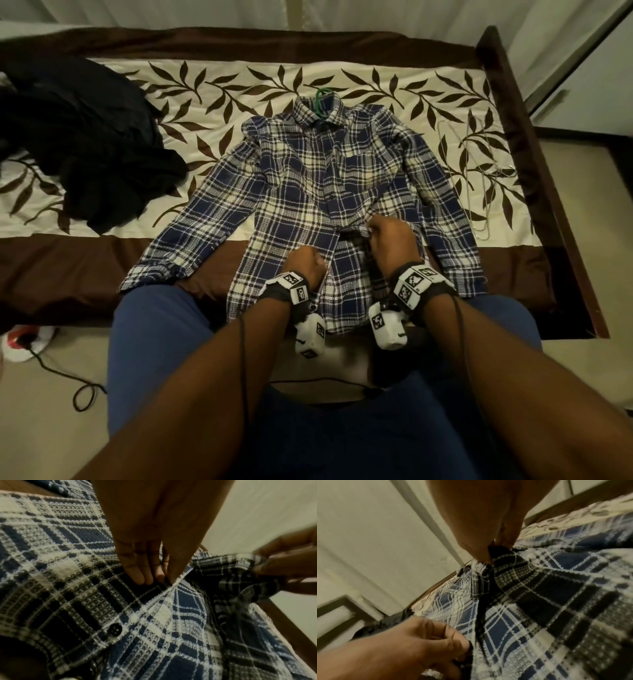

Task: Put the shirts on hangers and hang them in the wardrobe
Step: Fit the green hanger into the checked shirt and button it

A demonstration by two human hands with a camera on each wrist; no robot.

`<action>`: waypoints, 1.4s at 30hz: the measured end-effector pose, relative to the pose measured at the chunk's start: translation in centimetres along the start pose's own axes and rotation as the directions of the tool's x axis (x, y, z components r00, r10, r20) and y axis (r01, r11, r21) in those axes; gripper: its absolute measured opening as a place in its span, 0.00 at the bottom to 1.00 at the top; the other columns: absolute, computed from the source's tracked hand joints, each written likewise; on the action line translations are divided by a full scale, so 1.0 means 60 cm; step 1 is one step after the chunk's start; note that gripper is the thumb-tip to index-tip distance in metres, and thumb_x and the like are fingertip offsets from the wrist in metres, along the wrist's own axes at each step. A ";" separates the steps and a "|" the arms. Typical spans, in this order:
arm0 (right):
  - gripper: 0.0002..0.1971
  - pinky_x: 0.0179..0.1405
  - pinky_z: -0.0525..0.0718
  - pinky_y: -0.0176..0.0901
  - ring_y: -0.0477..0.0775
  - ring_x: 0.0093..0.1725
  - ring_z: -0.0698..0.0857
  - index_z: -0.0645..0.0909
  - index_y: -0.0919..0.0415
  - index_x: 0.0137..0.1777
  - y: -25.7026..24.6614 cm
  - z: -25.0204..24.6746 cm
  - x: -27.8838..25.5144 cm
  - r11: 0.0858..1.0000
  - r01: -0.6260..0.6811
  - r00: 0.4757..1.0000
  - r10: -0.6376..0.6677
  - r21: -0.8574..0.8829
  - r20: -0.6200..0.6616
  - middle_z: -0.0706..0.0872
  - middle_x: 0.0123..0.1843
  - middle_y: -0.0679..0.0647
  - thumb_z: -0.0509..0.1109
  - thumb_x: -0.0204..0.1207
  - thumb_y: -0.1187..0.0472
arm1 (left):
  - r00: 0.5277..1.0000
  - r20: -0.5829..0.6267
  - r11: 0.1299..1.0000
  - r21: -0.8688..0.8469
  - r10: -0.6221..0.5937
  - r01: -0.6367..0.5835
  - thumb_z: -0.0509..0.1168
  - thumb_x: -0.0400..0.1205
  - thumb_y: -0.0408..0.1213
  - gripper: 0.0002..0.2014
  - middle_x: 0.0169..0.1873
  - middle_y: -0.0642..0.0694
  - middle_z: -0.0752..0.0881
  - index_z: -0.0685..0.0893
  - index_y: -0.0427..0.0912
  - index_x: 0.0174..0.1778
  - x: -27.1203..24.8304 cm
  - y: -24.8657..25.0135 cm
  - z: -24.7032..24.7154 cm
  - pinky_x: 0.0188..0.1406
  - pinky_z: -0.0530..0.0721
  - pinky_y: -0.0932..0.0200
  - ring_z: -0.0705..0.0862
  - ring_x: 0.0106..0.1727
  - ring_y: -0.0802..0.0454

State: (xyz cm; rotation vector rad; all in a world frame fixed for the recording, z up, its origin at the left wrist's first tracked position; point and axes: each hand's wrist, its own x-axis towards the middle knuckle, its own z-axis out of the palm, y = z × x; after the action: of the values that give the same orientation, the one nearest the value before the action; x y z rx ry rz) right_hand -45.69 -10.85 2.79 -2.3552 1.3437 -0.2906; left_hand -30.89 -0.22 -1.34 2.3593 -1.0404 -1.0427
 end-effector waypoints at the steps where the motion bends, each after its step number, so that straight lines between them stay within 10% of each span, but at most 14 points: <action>1: 0.12 0.53 0.81 0.45 0.63 0.54 0.86 0.86 0.63 0.61 0.001 0.003 -0.001 0.993 -0.095 0.995 0.093 0.072 0.036 0.88 0.55 0.62 0.68 0.79 0.72 | 1.000 0.002 0.999 -0.041 -0.009 0.009 0.68 0.80 0.31 0.06 0.38 0.42 0.89 0.87 0.37 0.38 -0.002 -0.002 -0.004 0.42 0.85 0.56 0.87 0.42 0.45; 6: 0.10 0.56 0.82 0.40 0.53 0.50 0.85 0.88 0.64 0.58 0.003 0.017 -0.015 0.892 -0.341 0.927 0.266 0.298 0.266 0.90 0.55 0.59 0.74 0.77 0.71 | 0.999 -0.002 0.971 -0.235 -0.052 0.050 0.74 0.77 0.29 0.02 0.38 0.41 0.92 0.90 0.35 0.39 -0.012 -0.006 -0.018 0.41 0.90 0.55 0.90 0.39 0.48; 14: 0.01 0.53 0.83 0.43 0.57 0.48 0.87 0.90 0.63 0.45 0.004 0.009 -0.034 0.950 -0.294 0.920 0.250 0.109 0.301 0.91 0.46 0.59 0.77 0.75 0.66 | 0.998 -0.031 0.940 -0.338 -0.063 0.049 0.76 0.75 0.25 0.06 0.36 0.38 0.91 0.88 0.39 0.36 -0.023 0.007 -0.029 0.42 0.92 0.48 0.90 0.35 0.45; 20: 0.15 0.38 0.77 0.44 0.55 0.31 0.80 0.80 0.64 0.31 0.003 0.020 -0.031 0.938 -0.284 0.919 0.208 0.197 0.335 0.81 0.28 0.56 0.73 0.79 0.61 | 0.998 -0.013 0.936 -0.348 -0.062 0.054 0.75 0.77 0.28 0.04 0.39 0.39 0.92 0.91 0.40 0.39 -0.028 0.014 -0.023 0.43 0.91 0.52 0.89 0.37 0.48; 42: 0.08 0.40 0.80 0.41 0.51 0.35 0.82 0.85 0.67 0.43 0.008 0.053 -0.045 0.836 -0.272 0.951 0.158 0.477 0.266 0.86 0.36 0.56 0.72 0.81 0.63 | 0.998 0.025 0.890 -0.451 -0.057 0.062 0.72 0.79 0.23 0.03 0.42 0.33 0.91 0.90 0.33 0.41 -0.035 0.019 -0.023 0.47 0.90 0.47 0.87 0.37 0.46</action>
State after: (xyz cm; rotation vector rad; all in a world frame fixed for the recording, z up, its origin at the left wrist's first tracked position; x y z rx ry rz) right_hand -46.26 -7.94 -0.21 -1.7231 1.2299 -0.2711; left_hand -31.37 0.62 1.25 2.0130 -0.6403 -1.1733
